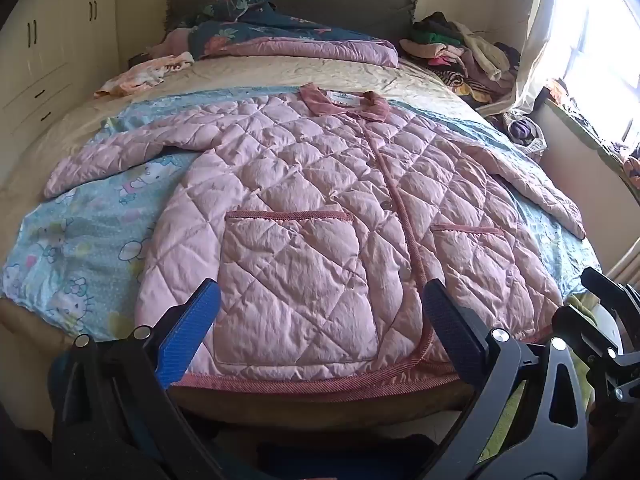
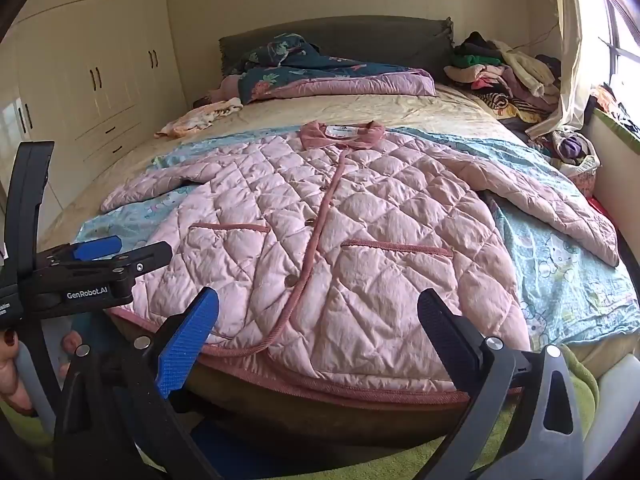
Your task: Fold large clothes
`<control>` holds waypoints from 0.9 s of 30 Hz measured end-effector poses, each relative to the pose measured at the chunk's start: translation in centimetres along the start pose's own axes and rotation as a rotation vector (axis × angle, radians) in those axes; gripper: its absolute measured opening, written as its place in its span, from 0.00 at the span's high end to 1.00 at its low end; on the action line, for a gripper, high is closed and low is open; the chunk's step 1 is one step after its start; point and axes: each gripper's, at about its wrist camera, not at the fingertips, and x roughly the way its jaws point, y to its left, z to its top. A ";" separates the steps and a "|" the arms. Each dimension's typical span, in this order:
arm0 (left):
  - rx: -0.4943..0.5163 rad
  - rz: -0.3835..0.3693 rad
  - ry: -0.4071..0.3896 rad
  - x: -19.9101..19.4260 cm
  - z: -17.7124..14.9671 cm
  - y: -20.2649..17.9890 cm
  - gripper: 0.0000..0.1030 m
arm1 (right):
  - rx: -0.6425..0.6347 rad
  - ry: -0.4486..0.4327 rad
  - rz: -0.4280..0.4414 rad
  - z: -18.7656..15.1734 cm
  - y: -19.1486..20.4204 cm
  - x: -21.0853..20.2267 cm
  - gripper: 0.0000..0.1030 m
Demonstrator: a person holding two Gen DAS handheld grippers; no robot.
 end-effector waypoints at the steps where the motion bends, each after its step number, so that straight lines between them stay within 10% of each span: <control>1: 0.000 0.002 0.000 0.0 0.0 0.0 0.08 | 0.000 0.003 -0.002 0.0 -0.1 0.0 0.04; 27: 0.001 -0.001 0.003 0.0 0.0 0.0 0.08 | 0.013 -0.001 0.007 0.0 -0.1 -0.3 0.04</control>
